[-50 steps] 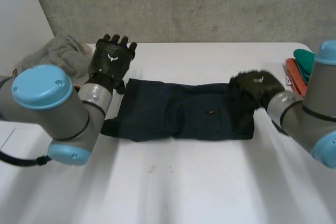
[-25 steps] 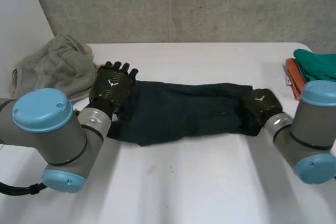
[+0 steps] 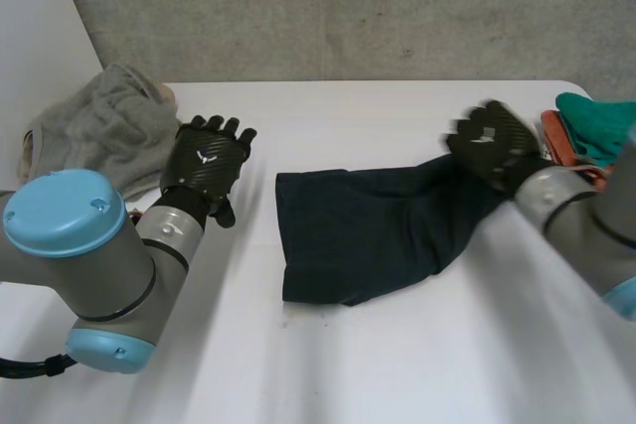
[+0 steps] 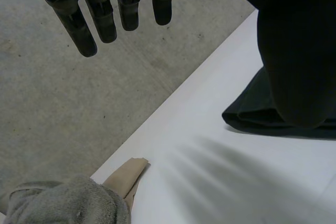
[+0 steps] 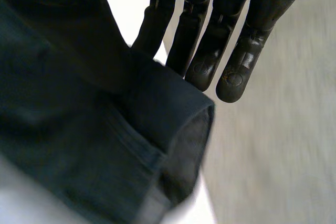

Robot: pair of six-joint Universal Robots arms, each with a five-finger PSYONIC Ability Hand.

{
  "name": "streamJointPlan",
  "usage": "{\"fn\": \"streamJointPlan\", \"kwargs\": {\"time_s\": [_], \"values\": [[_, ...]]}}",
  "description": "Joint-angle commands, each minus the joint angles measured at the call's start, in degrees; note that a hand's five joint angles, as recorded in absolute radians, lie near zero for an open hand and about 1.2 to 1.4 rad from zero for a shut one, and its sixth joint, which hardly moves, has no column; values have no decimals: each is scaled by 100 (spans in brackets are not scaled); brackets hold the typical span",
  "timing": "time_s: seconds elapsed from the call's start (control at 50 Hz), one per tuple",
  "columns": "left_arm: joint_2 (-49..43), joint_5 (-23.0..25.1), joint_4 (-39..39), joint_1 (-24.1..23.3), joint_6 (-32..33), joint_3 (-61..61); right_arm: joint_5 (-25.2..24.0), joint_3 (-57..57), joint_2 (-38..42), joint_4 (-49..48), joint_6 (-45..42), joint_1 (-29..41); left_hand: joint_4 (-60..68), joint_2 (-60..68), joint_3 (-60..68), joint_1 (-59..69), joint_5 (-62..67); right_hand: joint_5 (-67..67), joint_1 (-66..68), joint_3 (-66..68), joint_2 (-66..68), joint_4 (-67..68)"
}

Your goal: Fold the laundry.

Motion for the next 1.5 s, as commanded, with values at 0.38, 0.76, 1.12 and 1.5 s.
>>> {"fn": "streamJointPlan", "kwargs": {"time_s": [0.38, 0.76, 1.12, 1.5], "values": [[460, -235, -59, 28, -720, 254, 161, -509, 848, -574, 2289, 1882, -164, -175, -212, -106, -271, -5102, -4186, -5276, -5242, -5305], [337, -235, -68, -34, -764, 52, 379, 528, 546, 726, 1858, -1492, -164, -175, -212, -106, -271, -4087, -3171, -4260, -4227, -4289], [302, -200, -59, -34, -764, -36, 0, 238, 1259, 50, 1847, -1669, -164, -175, -212, -106, -271, 1384, 2300, 1210, 1244, 1182], [477, -218, -59, -16, -755, -142, -263, 536, 266, -521, -1200, 158, -164, -175, -212, -106, -271, 1391, 2307, 1217, 1251, 1188]]}}
